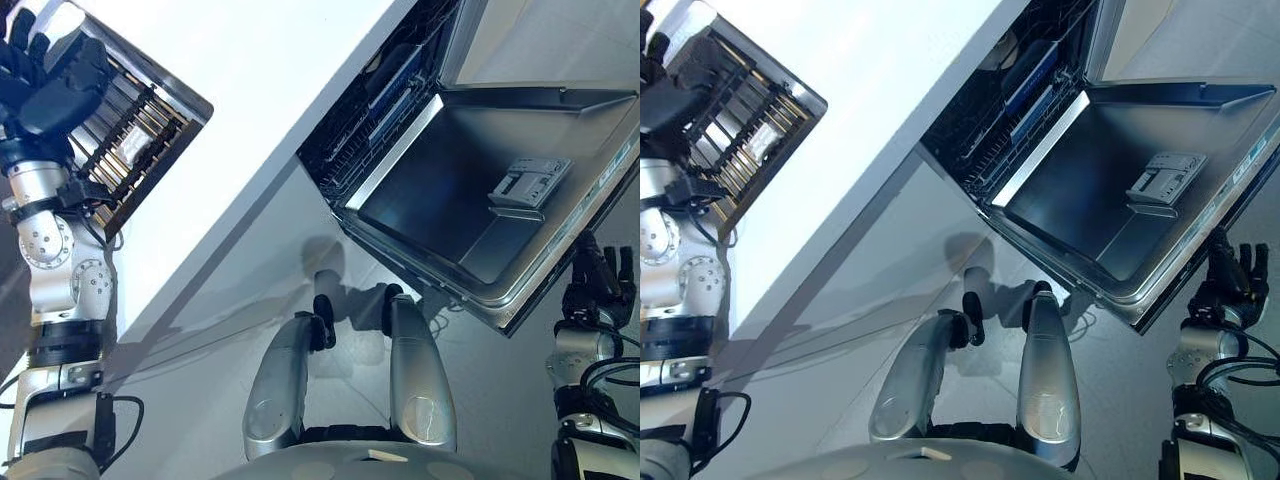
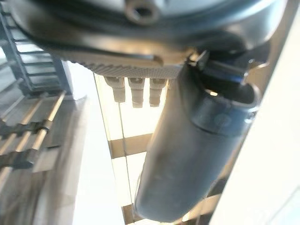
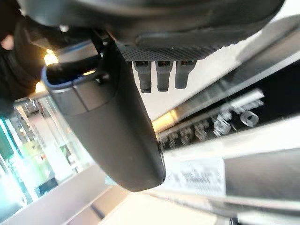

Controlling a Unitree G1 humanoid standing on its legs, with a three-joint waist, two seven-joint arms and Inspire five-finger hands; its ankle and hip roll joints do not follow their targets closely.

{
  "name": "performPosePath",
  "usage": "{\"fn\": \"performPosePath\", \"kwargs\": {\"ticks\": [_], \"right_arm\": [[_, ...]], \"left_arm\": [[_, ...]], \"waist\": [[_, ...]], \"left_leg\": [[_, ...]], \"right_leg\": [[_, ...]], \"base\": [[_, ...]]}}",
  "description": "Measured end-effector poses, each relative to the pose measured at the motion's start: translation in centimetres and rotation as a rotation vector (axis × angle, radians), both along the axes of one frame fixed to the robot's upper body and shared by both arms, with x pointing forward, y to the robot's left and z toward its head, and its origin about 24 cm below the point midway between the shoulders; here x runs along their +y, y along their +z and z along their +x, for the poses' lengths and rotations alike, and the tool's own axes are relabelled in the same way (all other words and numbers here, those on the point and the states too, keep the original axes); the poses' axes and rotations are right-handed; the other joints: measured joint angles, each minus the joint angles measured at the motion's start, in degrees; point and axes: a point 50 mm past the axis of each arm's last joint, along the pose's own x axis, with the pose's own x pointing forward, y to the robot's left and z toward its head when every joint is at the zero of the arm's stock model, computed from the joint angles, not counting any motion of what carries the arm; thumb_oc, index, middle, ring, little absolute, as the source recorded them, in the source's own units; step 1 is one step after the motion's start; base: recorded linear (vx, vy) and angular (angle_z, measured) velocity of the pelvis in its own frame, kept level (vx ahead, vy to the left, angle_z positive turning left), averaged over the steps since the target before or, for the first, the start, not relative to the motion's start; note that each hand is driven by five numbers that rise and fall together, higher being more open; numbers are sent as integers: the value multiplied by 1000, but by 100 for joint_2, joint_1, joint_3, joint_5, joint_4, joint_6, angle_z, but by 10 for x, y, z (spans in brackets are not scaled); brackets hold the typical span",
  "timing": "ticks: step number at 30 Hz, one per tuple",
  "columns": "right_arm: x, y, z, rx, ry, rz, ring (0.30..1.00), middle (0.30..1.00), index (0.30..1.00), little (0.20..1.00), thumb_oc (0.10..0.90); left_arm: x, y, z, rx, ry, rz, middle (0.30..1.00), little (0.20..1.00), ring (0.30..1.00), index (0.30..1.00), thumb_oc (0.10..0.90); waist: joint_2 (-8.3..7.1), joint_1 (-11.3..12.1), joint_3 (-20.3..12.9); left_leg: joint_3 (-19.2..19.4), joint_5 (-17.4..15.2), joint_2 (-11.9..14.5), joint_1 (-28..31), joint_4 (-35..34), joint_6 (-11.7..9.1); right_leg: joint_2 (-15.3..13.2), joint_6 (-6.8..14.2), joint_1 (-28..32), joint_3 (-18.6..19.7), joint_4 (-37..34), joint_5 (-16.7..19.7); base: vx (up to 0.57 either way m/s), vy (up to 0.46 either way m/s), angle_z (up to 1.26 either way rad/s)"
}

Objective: Pick up plates and place into dishwasher.

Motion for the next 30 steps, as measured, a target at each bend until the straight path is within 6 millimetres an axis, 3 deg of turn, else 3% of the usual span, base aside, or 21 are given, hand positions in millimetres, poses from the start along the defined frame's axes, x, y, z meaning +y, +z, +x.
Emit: {"fn": "performPosePath", "kwargs": {"ticks": [8,15,30], "right_arm": [[2,-9,-4,-87,186,57,900,900,900,900,800],[7,-3,-5,-160,423,27,900,900,900,900,800],[65,30,21,-333,651,15,900,900,900,900,800]], "left_arm": [[-5,17,-5,-58,-25,48,900,900,900,900,800],[1,25,-9,-70,0,78,900,900,900,900,800],[1,31,-11,-79,13,118,900,900,900,900,800]], "waist": [[-37,24,10],[-89,36,18],[-170,9,-13]], "left_leg": [[-114,-39,10,-208,140,-28],[-246,-47,26,-306,151,-45],[-372,90,124,-155,-162,-103]], "right_leg": [[31,4,-109,-64,17,2],[119,7,-168,-103,-54,5],[162,66,95,-376,-551,69]], "base": [[-14,12,1],[-17,13,-8],[12,19,-5]]}}
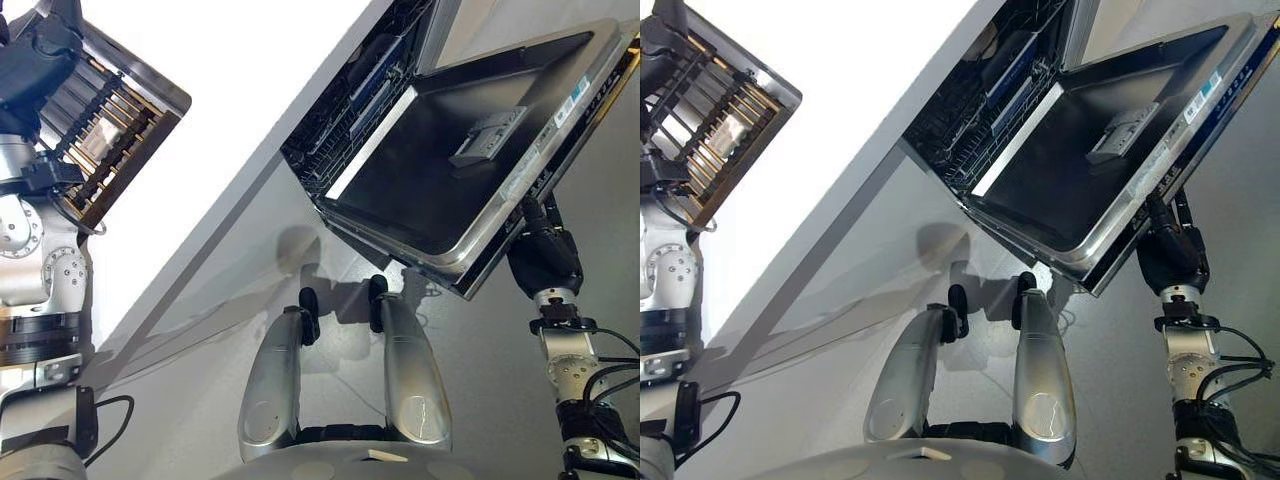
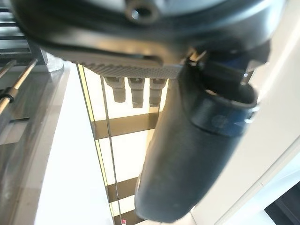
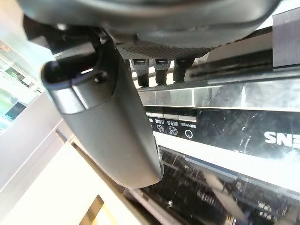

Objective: Pick up plates and place into dishwasher.

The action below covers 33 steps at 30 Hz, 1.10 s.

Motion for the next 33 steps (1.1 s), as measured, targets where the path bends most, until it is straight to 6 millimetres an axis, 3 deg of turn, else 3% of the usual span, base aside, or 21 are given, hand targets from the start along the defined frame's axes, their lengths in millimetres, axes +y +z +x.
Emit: {"fn": "performPosePath", "kwargs": {"ticks": [6,20,27,31,33], "right_arm": [[12,4,4,5,9,-33,900,900,900,900,800],[42,17,8,-87,142,-81,900,900,900,900,800],[86,31,26,-202,381,-108,900,900,900,900,800],[119,31,30,-193,548,-156,900,900,900,900,800],[119,22,27,-154,529,-142,900,900,900,900,800]], "left_arm": [[3,-12,3,38,7,-26,900,900,900,900,800],[-13,-49,10,134,-92,-45,900,900,900,900,800],[-21,-60,12,160,-131,-50,900,900,900,900,800],[-29,-66,15,190,-157,-19,900,900,900,900,800],[-30,-72,14,214,-158,5,900,900,900,900,800]], "waist": [[-40,-2,0],[-102,-19,-1],[-132,157,-67],[-255,328,-318],[-357,394,-435]], "left_leg": [[32,84,-1,298,-295,1],[-56,403,-22,1347,-1354,10],[-76,643,35,1855,-2048,-21],[-88,781,53,2066,-2369,-34],[-97,853,52,2251,-2573,-31]], "right_leg": [[3,-4,294,-26,-339,234],[53,-24,1425,-196,-1391,657],[141,-87,1964,-338,-2025,864],[210,-78,2189,-337,-2297,882],[230,-46,2413,-336,-2506,903]], "base": [[51,35,-5],[68,19,6],[61,18,8],[45,27,23],[63,44,22]]}}
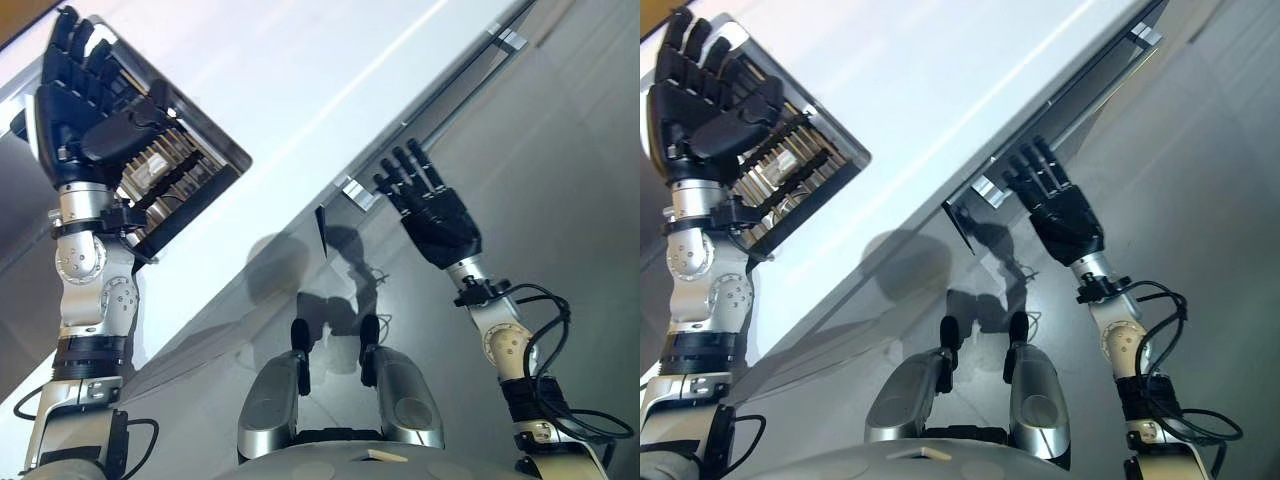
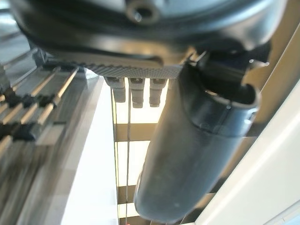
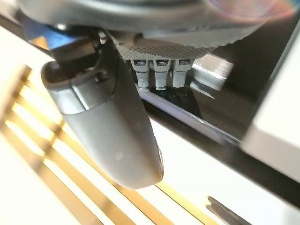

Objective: Pick up plates and place into dishwasher.

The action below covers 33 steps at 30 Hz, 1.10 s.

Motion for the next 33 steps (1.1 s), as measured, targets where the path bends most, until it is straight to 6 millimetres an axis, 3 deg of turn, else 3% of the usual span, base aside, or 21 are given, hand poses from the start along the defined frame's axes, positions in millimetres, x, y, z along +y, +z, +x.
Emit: {"fn": "performPosePath", "kwargs": {"ticks": [5,12,18,24,29,33], "right_arm": [[-4,-14,-10,62,-18,-21,900,900,900,900,800],[-17,-28,-15,130,-151,-58,900,900,900,900,800],[-57,-39,-24,205,-600,-206,900,900,900,900,800],[-92,-50,-41,337,-971,-248,900,900,900,900,800],[-108,-87,-66,565,-1108,-379,900,900,900,900,800],[-106,-123,-88,751,-1027,-588,900,900,900,900,800]], "left_arm": [[4,-20,-7,69,9,3,900,900,900,900,800],[-3,-39,-10,116,4,-26,900,900,900,900,800],[-4,-57,-17,168,10,-55,900,900,900,900,800],[-3,-65,-21,192,17,-61,900,900,900,900,800],[-5,-69,-21,202,16,-80,900,900,900,900,800],[-7,-71,-21,207,13,-93,900,900,900,900,800]], "waist": [[-121,27,-316],[-152,28,-625],[-212,-2,-991],[-222,-159,-1036],[-228,-277,-1155],[-234,-367,-1175]], "left_leg": [[8,136,-31,321,-434,30],[21,328,-75,692,-947,83],[48,397,-97,963,-1272,130],[197,396,-99,1073,-1302,135],[353,393,-81,1094,-1304,134],[401,393,-75,1120,-1304,135]], "right_leg": [[17,69,324,-3,-427,118],[29,153,749,-3,-1029,355],[11,220,981,7,-1299,408],[12,229,1105,35,-1363,414],[34,225,1113,119,-1412,450],[39,226,1147,166,-1460,494]], "base": [[29,45,4],[-9,38,3],[-26,37,0],[3,28,-1],[21,2,-8],[-23,-34,-6]]}}
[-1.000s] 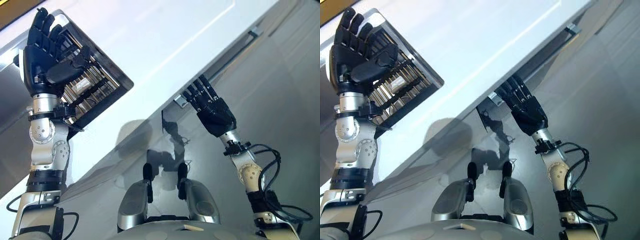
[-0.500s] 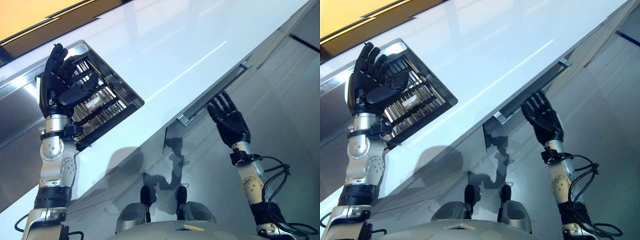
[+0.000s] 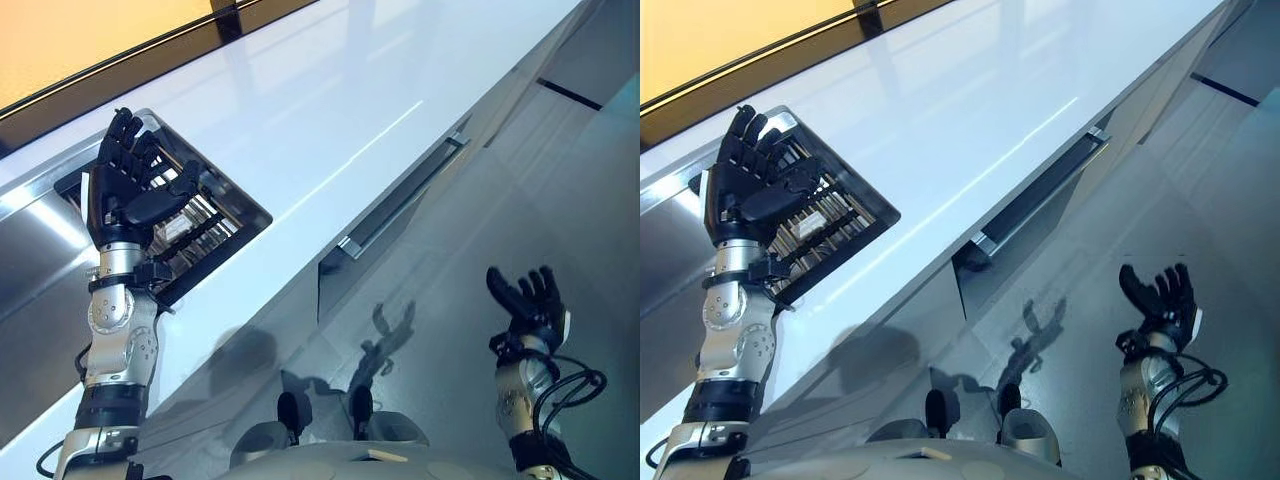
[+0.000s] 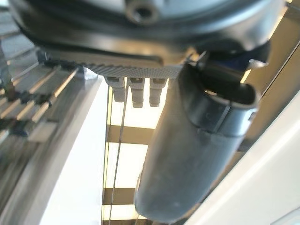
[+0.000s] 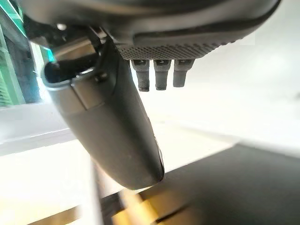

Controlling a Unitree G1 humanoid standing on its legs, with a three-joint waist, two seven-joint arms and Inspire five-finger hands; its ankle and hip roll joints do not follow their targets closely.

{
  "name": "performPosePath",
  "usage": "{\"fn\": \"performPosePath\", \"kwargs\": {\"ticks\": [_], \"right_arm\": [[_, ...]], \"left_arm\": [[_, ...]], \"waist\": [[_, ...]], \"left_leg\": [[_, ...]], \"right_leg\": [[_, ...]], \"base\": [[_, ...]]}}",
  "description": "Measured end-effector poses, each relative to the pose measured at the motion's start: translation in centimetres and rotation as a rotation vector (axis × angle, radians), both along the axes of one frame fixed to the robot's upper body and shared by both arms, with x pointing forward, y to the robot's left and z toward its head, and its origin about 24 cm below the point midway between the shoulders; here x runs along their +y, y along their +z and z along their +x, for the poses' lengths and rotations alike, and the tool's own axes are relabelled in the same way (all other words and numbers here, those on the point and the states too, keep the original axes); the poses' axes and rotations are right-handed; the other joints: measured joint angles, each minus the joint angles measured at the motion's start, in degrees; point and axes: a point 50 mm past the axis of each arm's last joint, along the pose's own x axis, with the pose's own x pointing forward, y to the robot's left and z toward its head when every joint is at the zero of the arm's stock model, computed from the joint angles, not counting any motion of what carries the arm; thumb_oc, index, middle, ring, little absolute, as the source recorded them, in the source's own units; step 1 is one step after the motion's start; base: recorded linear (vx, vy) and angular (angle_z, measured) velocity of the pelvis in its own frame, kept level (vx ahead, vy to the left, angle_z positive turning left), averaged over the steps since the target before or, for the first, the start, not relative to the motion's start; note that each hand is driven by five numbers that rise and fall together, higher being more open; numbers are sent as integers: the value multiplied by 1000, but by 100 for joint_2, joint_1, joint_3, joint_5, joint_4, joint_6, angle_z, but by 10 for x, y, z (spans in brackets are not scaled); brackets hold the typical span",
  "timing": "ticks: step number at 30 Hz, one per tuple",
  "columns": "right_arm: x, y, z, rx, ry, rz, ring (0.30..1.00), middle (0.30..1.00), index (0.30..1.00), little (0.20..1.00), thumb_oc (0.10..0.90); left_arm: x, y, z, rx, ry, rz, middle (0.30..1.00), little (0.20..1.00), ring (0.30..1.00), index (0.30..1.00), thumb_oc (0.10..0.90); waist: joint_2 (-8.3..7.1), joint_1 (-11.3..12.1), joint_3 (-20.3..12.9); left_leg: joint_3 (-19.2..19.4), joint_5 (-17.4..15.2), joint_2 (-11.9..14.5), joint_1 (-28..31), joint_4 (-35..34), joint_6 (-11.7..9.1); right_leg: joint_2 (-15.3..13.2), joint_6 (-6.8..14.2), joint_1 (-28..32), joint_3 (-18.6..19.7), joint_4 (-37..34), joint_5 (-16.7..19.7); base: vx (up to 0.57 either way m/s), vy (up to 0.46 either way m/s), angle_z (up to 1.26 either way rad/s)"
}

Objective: Pick up plates and place into dishwasher.

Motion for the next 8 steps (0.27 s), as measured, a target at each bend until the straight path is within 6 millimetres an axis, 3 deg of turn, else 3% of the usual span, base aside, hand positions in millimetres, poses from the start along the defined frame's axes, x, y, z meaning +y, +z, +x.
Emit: {"fn": "performPosePath", "kwargs": {"ticks": [6,8], "right_arm": [[24,-67,-48,440,264,140,900,900,900,900,800],[29,-80,-64,557,333,171,900,900,900,900,800]], "left_arm": [[-1,-2,1,18,-9,-12,900,900,900,900,800],[-3,-3,1,21,-15,-13,900,900,900,900,800]], "waist": [[7,5,-184],[21,35,-275]], "left_leg": [[-3,-6,11,26,-25,-7],[-12,-7,7,22,-26,-7]], "right_leg": [[12,0,60,-7,-72,33],[6,0,60,-13,-73,32]], "base": [[-21,-52,1],[4,-56,2]]}}
